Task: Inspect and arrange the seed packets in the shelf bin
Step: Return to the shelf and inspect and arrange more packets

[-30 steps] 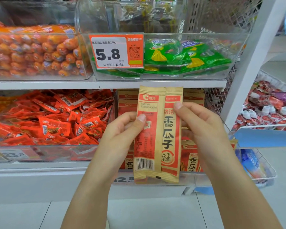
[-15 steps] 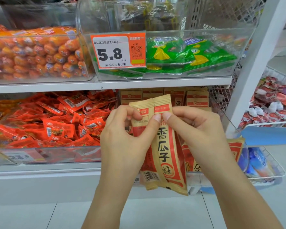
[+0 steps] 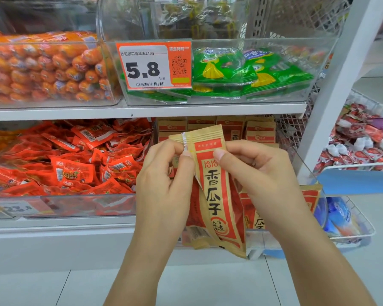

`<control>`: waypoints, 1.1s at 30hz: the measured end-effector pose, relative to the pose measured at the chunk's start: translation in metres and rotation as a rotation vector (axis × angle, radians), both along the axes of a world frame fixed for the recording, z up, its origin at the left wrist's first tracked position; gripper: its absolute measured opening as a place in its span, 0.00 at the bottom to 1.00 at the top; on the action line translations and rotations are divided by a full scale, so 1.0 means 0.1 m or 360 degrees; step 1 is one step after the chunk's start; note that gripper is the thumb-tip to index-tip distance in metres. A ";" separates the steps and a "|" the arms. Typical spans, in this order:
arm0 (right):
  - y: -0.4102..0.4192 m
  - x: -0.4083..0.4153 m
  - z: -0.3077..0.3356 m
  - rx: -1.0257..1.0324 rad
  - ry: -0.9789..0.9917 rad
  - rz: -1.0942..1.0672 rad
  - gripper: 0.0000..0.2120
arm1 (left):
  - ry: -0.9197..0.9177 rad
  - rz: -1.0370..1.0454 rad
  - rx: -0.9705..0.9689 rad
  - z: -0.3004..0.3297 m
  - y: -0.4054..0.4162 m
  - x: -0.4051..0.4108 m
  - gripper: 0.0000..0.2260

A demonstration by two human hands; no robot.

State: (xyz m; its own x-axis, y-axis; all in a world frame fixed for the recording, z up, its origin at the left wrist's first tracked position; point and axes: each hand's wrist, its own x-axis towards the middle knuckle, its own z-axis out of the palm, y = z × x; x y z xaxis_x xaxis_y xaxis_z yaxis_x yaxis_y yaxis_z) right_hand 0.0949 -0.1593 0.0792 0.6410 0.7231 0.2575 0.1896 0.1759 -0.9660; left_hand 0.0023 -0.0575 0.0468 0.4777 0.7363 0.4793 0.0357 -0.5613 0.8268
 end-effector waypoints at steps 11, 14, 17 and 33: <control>-0.08 0.20 0.05 0.0348 0.0609 -0.0396 0.07 | -0.0022 -0.0510 -0.0906 0.07 0.00 0.00 0.18; -0.13 0.25 0.05 0.0404 0.0647 -0.0468 0.08 | 0.0056 -0.0694 -0.0973 0.07 -0.01 -0.03 0.12; -0.16 0.27 0.04 0.0314 0.0612 -0.0434 0.08 | -0.0032 -0.0687 -0.0952 0.07 -0.03 -0.02 0.15; -0.06 0.12 0.00 0.0120 0.0470 -0.0095 0.10 | -0.0032 -0.0167 -0.0088 0.02 -0.06 0.04 0.16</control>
State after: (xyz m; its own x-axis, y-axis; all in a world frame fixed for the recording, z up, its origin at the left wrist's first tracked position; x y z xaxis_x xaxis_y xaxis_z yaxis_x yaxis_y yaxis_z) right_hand 0.1073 -0.1650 0.0792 0.7367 0.6680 0.1052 -0.0855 0.2463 -0.9654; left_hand 0.0066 -0.0635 0.0490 0.5441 0.7082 0.4499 -0.0381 -0.5149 0.8564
